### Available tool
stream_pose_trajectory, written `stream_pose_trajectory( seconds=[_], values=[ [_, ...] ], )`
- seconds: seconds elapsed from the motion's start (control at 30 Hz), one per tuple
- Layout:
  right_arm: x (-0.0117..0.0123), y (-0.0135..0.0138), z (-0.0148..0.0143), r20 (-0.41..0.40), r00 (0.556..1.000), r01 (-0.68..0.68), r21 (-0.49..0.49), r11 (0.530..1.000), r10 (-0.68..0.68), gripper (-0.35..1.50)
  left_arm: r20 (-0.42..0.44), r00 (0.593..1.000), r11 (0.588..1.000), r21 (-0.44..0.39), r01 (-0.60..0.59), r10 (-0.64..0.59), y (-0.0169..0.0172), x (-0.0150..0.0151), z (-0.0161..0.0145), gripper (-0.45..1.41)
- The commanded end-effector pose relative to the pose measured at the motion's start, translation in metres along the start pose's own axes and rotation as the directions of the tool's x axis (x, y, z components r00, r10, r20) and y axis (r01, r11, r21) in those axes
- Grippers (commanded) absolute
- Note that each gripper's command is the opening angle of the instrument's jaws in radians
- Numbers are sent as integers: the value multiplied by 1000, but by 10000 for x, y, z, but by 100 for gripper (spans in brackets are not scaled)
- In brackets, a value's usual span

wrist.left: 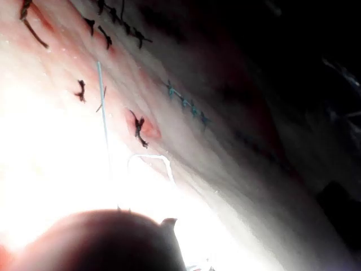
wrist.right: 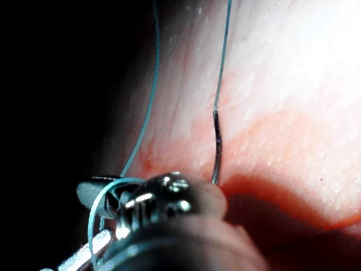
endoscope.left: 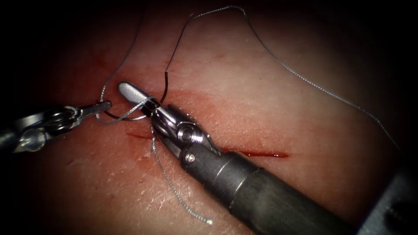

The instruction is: Wound Closure

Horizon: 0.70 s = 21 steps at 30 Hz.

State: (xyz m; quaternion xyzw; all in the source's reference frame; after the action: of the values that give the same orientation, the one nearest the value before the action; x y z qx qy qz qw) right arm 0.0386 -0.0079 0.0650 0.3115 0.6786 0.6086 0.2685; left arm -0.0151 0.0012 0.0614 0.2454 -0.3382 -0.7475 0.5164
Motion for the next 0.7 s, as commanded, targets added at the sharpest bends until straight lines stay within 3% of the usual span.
stream_pose_trajectory(
  seconds=[0.03, 0.2, 0.47, 0.7],
  values=[
    [4, -6, 13, 37, 999, -2, 26, 1000, 1, -35, -8, 1000, 1000, 11, -3, 3, -9, -10, 5, -45],
    [18, -16, 22, 166, 986, -31, -37, 999, 37, -35, -52, 999, 999, 47, -2, 4, -15, -10, 20, -45],
    [45, -13, 16, 317, 942, 91, 86, 992, -113, -35, -75, 997, 997, 69, -20, 25, -16, -7, 43, -45],
    [55, -12, 1, 456, 873, 143, 96, 985, -171, -35, -113, 990, 992, 99, -78, 90, -16, -19, 58, -45]
  ],
)
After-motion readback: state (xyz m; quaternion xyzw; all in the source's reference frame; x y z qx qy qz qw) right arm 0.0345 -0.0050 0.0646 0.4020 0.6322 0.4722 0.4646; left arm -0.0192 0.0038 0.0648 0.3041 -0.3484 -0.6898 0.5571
